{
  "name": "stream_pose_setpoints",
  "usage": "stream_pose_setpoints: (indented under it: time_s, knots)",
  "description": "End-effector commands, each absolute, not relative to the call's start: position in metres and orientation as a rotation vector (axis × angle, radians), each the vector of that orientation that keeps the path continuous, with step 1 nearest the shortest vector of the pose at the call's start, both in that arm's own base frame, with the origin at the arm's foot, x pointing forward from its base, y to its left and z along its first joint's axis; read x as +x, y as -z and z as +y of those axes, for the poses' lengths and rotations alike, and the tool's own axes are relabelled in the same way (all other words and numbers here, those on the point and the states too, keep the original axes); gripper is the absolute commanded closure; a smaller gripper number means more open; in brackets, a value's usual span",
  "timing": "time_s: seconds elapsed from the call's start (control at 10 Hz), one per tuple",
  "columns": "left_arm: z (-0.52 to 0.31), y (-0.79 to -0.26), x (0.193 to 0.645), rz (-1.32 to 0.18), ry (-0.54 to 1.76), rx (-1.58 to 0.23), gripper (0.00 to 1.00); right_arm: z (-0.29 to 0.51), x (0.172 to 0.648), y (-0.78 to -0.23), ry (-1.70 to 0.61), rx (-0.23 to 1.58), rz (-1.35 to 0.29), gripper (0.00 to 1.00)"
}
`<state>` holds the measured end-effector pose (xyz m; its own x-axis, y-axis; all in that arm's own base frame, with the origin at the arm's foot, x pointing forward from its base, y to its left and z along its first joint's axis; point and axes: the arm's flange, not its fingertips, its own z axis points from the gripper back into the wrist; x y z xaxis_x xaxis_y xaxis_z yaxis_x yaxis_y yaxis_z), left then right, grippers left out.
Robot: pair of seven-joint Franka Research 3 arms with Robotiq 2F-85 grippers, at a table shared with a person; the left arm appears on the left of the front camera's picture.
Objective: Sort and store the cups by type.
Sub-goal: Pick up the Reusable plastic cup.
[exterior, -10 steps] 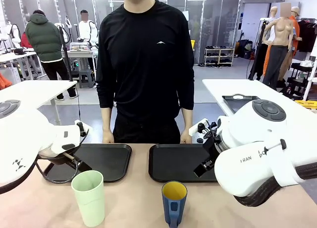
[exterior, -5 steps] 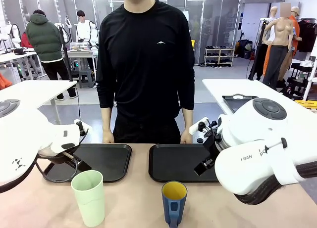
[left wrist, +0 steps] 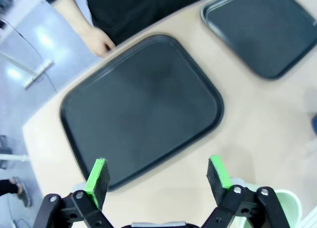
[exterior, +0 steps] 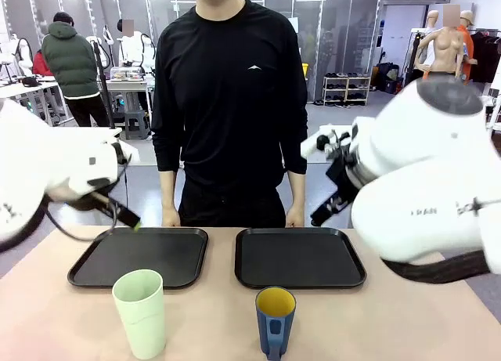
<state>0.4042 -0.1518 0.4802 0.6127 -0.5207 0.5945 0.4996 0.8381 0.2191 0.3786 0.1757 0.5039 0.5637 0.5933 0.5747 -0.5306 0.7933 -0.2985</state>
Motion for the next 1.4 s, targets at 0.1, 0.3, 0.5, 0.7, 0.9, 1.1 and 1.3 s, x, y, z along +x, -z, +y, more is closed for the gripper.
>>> stream_pose_setpoints:
  time_s: [0.1, 0.3, 0.5, 0.7, 0.9, 1.1, 1.3]
  knots:
    - [-0.171, -0.554, 0.387, -0.791, 0.574, 0.057, 0.0, 0.196, 0.364, -0.574, -0.641, -0.176, -0.781, 0.0]
    - [-0.178, -0.591, 0.37, -0.856, 0.603, 0.06, 0.0, 0.201, 0.349, -0.616, -0.638, -0.203, -0.847, 0.0]
    - [-0.18, -0.602, 0.359, -0.877, 0.63, 0.075, 0.0, 0.204, 0.34, -0.632, -0.651, -0.224, -0.87, 0.0]
    - [-0.179, -0.601, 0.355, -0.87, 0.653, 0.081, 0.0, 0.203, 0.339, -0.632, -0.657, -0.226, -0.867, 0.0]
    - [-0.17, -0.597, 0.357, -0.856, 0.641, 0.068, 0.0, 0.199, 0.342, -0.624, -0.663, -0.212, -0.846, 0.0]
    - [-0.156, -0.585, 0.365, -0.841, 0.637, 0.081, 0.0, 0.185, 0.352, -0.604, -0.678, -0.198, -0.811, 0.0]
    - [-0.129, -0.558, 0.38, -0.806, 0.66, 0.122, 0.0, 0.16, 0.37, -0.566, -0.684, -0.204, -0.772, 0.0]
